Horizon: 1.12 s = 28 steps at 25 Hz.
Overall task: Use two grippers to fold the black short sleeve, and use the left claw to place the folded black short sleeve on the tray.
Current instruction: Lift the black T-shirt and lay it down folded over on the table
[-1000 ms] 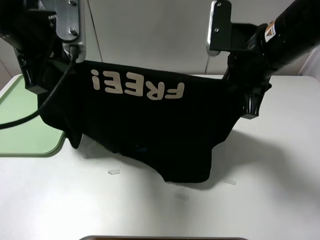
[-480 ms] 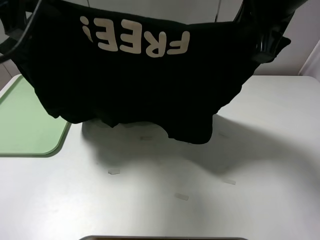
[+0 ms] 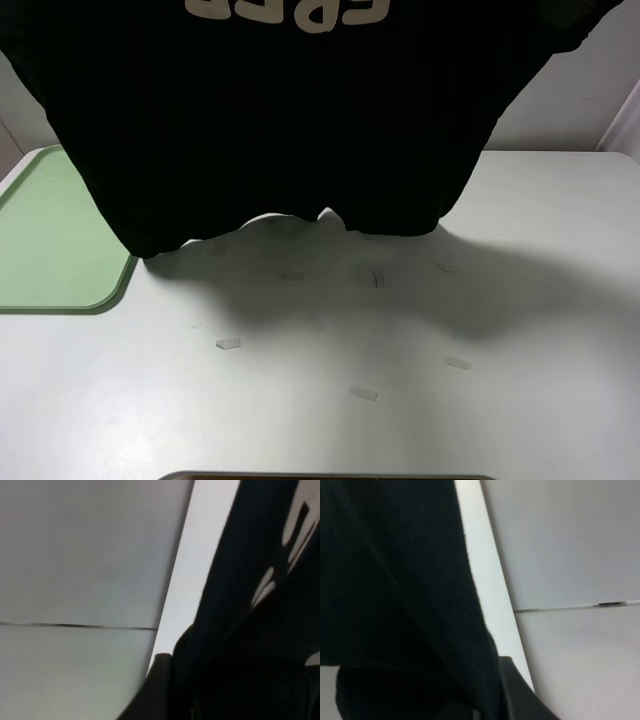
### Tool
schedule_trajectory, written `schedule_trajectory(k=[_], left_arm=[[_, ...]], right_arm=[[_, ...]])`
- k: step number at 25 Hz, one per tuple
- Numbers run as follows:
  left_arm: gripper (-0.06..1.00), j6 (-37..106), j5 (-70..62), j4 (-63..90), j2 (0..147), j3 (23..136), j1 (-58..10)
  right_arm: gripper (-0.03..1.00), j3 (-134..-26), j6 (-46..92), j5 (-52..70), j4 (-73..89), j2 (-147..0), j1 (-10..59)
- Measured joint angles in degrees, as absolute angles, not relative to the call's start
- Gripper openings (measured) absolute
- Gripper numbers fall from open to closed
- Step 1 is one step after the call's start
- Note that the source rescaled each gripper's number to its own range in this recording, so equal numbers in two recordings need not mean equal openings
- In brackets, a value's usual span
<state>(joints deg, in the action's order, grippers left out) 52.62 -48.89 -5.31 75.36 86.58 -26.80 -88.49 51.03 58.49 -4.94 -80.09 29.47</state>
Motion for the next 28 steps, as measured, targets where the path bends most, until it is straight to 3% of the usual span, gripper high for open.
schedule_trajectory(k=[13,28], left_arm=[[0.00,52.7,-57.0,-4.8,75.3,92.2,-26.9],[0.00,52.7,-63.9,-3.7,75.3,92.3,-26.9]], right_arm=[[0.00,-91.6,50.6,68.5,-4.2,-79.5,29.5],[0.00,-91.6,45.7,69.6,-3.5,-76.0,30.0]])
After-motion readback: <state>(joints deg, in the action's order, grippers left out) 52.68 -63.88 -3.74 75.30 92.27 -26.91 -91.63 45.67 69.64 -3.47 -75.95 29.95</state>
